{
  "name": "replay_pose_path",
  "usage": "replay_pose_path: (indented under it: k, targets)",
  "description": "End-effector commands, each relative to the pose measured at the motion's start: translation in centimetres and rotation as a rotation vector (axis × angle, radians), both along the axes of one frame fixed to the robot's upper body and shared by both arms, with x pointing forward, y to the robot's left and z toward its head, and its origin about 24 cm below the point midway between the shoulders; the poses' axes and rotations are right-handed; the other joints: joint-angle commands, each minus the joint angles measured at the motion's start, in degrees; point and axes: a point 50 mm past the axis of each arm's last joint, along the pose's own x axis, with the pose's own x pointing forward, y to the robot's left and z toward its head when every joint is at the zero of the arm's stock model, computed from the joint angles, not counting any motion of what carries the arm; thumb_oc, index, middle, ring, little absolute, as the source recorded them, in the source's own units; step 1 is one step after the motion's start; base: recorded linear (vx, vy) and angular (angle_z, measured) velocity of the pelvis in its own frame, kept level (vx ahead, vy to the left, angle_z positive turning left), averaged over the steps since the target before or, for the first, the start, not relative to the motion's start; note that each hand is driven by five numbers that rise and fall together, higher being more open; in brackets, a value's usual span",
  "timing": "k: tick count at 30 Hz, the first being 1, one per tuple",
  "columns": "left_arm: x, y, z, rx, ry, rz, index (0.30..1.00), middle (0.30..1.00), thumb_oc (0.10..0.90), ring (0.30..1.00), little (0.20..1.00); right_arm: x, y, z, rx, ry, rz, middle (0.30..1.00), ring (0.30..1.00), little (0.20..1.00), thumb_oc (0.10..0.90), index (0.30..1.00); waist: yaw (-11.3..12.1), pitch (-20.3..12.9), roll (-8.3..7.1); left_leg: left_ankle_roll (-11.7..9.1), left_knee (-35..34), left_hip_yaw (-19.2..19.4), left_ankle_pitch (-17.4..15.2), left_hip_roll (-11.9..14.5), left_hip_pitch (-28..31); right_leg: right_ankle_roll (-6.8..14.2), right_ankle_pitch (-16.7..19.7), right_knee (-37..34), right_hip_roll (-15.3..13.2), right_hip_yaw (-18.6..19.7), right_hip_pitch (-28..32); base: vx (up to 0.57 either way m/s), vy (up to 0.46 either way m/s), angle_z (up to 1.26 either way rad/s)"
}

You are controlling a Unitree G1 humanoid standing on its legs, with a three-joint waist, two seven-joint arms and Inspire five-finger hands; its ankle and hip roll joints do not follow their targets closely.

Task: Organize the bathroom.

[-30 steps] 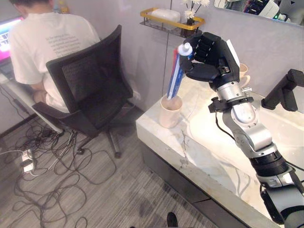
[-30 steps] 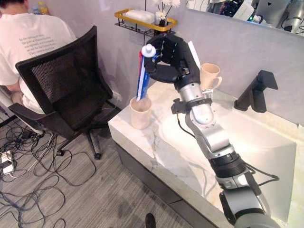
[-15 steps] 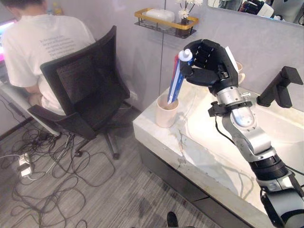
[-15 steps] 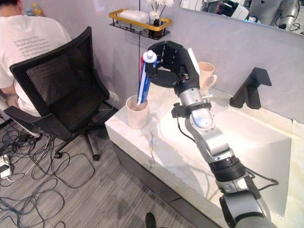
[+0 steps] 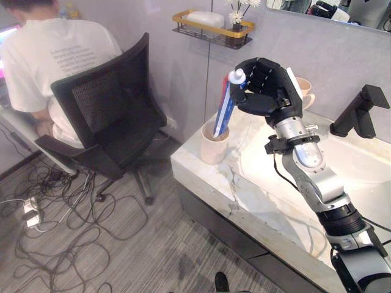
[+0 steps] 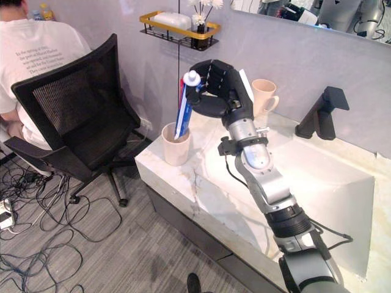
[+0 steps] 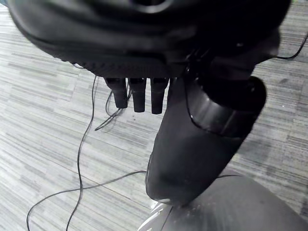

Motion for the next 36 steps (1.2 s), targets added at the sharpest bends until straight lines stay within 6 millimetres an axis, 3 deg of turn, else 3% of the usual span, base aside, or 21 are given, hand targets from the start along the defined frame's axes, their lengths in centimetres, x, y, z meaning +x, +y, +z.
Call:
replay_pose_path:
  k: [1,21,33,34,35,36]
  targets:
    - [-2.7,1.5,0.1,0.041,0.108,-0.003,0.9,0.9,0.8,0.9,0.9,-2.6,0.0,6.1,0.126,-0.374,0.029,0.3,0.3,0.3,0.4,0.3,-1.22,-4.24,-2.16,-2.71,9.82,4.51,0.14,6.57,-5.86,8.18,-5.7,5.8,-5.43,5.79,-0.94,-0.02,0.048,0.0]
    - [-1.0,1.1,0.1,0.047,0.063,-0.042,0.9,0.9,0.8,0.9,0.9,-3.2,0.9,6.0,0.169,-0.408,0.111,0.3,0.3,0.3,0.4,0.3,-1.71,-0.96,-2.21,-2.56,10.73,3.96,0.17,5.87,-7.83,7.99,-5.24,6.73,-5.39,7.13,-3.42,-0.04,0.017,0.01]
    - [-0.7,0.9,0.1,0.051,0.052,-0.067,0.9,0.9,0.8,0.9,0.9,-3.8,1.8,6.2,0.172,-0.415,0.188,0.3,0.3,0.3,0.4,0.3,-1.8,-1.05,-2.33,-2.5,10.43,4.06,0.09,5.69,-7.76,8.08,-4.77,6.03,-5.32,7.66,-3.36,0.0,0.0,0.0]
    - [-0.6,0.9,0.1,0.052,0.051,-0.068,0.9,0.9,0.8,0.9,0.9,-3.9,1.9,6.2,0.174,-0.418,0.194,0.309,0.309,0.309,0.406,0.309,-1.8,-1.04,-2.34,-2.52,10.36,4.09,0.1,5.7,-7.69,8.11,-4.7,5.92,-5.33,7.73,-3.32,0.0,0.0,0.0]
    - [-0.7,0.9,0.1,0.053,0.052,-0.071,0.9,0.9,0.8,0.9,0.9,-4.0,2.0,6.2,0.184,-0.412,0.201,0.364,0.364,0.364,0.442,0.364,-1.87,-1.11,-2.34,-2.53,10.15,4.14,0.11,5.71,-7.44,8.14,-4.64,5.91,-5.29,7.85,-3.33,0.0,0.0,0.0]
    - [-0.7,1.0,0.1,0.053,0.052,-0.071,0.9,0.9,0.8,0.9,0.9,-4.0,2.0,6.2,0.184,-0.411,0.203,0.364,0.364,0.364,0.442,0.364,-1.88,-1.12,-2.35,-2.53,10.11,4.15,0.11,5.72,-7.39,8.14,-4.63,5.9,-5.28,7.86,-3.31,0.0,0.0,0.0]
